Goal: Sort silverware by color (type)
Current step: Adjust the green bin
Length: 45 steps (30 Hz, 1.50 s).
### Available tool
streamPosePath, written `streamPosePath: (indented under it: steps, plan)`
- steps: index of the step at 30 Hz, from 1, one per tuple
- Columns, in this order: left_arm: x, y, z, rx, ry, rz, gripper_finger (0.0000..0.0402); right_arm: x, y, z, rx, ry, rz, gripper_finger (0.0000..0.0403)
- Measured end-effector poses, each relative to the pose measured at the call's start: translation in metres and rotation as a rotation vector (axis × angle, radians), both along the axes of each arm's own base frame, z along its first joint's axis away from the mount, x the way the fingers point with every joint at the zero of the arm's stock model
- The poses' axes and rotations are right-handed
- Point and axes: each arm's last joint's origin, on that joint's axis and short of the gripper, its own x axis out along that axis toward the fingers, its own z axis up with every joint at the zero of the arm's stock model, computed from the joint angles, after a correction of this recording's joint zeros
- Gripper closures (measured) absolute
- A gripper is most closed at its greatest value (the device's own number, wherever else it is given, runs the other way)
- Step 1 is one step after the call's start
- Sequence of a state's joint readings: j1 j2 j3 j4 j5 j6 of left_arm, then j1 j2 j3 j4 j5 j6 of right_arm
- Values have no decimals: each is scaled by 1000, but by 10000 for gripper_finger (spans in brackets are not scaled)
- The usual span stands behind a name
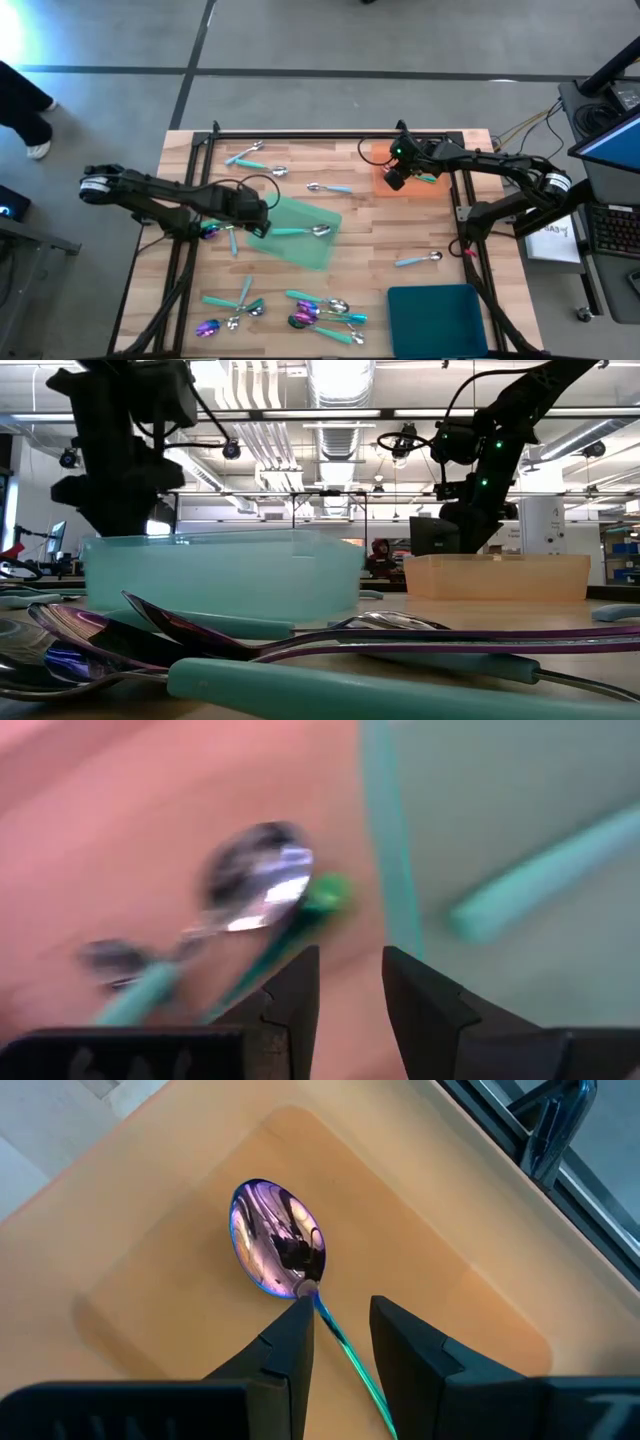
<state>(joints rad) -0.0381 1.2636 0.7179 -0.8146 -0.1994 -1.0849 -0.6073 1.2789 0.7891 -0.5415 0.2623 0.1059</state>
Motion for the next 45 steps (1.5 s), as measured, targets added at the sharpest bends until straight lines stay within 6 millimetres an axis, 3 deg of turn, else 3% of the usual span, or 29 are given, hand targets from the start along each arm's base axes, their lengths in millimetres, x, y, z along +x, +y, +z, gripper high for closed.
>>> streamPosePath:
  steps: [12,19,22,30,45]
  plan:
    - [26,-16,25,-67,-237,-100,320,0,0,0,-1,2,5,312]
    - [32,-18,28,-61,-298,-140,320,0,0,0,-3,7,12,312]
    - [37,-24,28,-145,-334,-211,320,-1,1,-2,1,12,12,312]
    - [52,-55,20,-402,-386,-467,320,-3,2,-6,9,23,11,312]
    - [73,-68,-20,-390,-257,-491,321,-9,6,-16,32,52,8,312]
